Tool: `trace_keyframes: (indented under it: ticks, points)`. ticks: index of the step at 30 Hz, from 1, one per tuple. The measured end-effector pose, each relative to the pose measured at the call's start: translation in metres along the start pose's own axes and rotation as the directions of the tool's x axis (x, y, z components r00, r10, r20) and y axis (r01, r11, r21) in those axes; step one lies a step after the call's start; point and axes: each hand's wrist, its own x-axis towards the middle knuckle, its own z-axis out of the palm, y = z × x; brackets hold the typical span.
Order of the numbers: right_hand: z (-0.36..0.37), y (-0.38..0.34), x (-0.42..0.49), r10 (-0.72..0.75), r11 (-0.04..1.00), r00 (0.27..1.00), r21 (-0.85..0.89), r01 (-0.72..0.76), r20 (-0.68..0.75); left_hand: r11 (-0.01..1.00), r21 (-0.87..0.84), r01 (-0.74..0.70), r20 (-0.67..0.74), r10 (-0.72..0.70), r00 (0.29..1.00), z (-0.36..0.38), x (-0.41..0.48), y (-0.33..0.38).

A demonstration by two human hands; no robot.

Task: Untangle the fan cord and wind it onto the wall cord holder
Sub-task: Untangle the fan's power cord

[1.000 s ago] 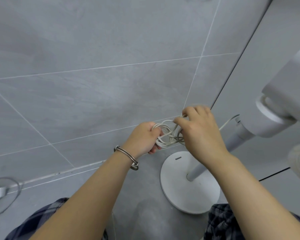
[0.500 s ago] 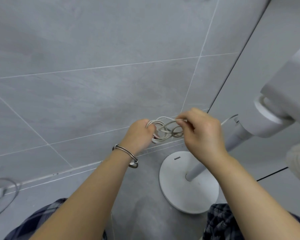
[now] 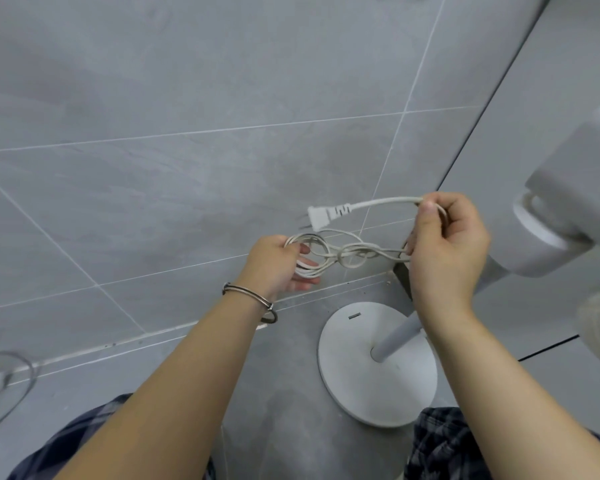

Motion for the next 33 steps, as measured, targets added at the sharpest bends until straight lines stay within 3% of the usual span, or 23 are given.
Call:
trace_keyframes:
  ticks: [5, 9, 12, 14, 16, 18, 20, 22, 24, 27, 30, 33]
  points:
    - [0.001, 0.009, 0.011, 0.243, 0.963, 0.970, 0.119, -0.242, 0.003, 0.991, 0.135, 0.011, 0.041, -0.017, 0.999, -0.004, -0.004, 0.004]
    - [0.002, 0.017, 0.018, 0.323, 0.917, 0.942, 0.219, -0.334, 0.088, 0.962, 0.272, 0.032, 0.110, -0.064, 0.992, -0.003, -0.008, 0.002]
    - [0.004, 0.023, 0.019, 0.349, 0.920, 0.914, 0.111, -0.376, 0.206, 0.964, 0.259, 0.061, 0.113, -0.093, 0.989, -0.002, -0.007, 0.003]
    - [0.002, 0.026, 0.019, 0.301, 0.952, 0.916, -0.134, -0.274, 0.264, 0.971, 0.218, 0.094, 0.132, -0.125, 0.983, -0.003, -0.008, 0.005]
    - [-0.003, 0.024, 0.018, 0.229, 0.920, 0.914, -0.381, -0.090, 0.336, 0.977, 0.173, 0.121, 0.143, -0.147, 0.979, -0.005, -0.009, 0.008]
    - [-0.009, 0.021, 0.017, 0.209, 0.813, 0.873, -0.574, 0.095, 0.441, 0.978, 0.161, 0.135, 0.135, -0.157, 0.978, -0.006, -0.010, 0.009]
    - [-0.011, 0.019, 0.016, 0.222, 0.636, 0.842, -0.728, 0.257, 0.491, 0.974, 0.181, 0.140, 0.115, -0.162, 0.980, -0.007, -0.010, 0.010]
    - [-0.012, 0.018, 0.016, 0.186, 0.468, 0.853, -0.807, 0.360, 0.488, 0.973, 0.186, 0.140, 0.088, -0.158, 0.983, -0.006, -0.010, 0.010]
    - [-0.011, 0.017, 0.016, 0.101, 0.416, 0.873, -0.818, 0.398, 0.476, 0.976, 0.169, 0.137, 0.065, -0.149, 0.987, -0.006, -0.010, 0.010]
    - [-0.009, 0.020, 0.019, 0.068, 0.485, 0.873, -0.781, 0.394, 0.483, 0.985, 0.136, 0.108, 0.029, -0.113, 0.993, -0.007, -0.007, 0.010]
    - [-0.007, 0.024, 0.017, 0.184, 0.619, 0.869, -0.741, 0.261, 0.460, 0.984, 0.165, 0.067, 0.027, -0.072, 0.997, -0.006, -0.007, 0.012]
    - [-0.007, 0.022, 0.016, 0.259, 0.654, 0.866, -0.737, 0.168, 0.427, 0.979, 0.200, 0.031, 0.090, -0.050, 0.995, -0.004, -0.009, 0.012]
